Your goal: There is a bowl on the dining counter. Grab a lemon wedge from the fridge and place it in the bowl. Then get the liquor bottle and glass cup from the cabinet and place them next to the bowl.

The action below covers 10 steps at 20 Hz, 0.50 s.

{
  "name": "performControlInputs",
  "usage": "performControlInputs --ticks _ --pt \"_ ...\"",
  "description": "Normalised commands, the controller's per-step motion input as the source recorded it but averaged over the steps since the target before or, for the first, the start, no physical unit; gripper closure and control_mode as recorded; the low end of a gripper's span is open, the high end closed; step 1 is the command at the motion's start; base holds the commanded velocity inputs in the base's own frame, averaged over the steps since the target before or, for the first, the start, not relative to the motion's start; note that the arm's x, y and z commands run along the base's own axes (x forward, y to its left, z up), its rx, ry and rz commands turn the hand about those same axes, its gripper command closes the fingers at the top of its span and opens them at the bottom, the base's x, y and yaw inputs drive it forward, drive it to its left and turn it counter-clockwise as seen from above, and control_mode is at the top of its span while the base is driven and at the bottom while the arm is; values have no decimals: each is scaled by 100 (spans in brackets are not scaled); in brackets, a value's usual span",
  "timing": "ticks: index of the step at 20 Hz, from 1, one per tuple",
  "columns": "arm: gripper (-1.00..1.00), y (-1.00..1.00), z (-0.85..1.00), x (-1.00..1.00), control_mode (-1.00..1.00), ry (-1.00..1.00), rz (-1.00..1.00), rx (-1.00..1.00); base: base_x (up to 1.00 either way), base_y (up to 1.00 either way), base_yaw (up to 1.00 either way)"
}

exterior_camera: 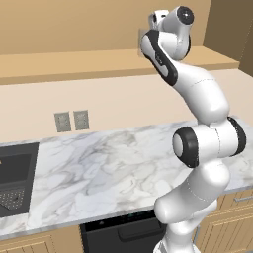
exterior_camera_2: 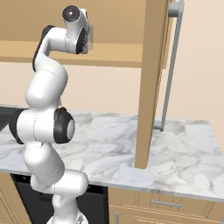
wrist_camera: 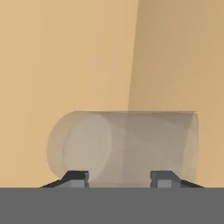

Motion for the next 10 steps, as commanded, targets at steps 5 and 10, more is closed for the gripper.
performControlInputs --ticks 5,10 --pt "100 0 -13 -12 -100 -3 0 -5 0 0 0" --pt "100 1 -8 -31 -100 -7 0 -1 0 0 0"
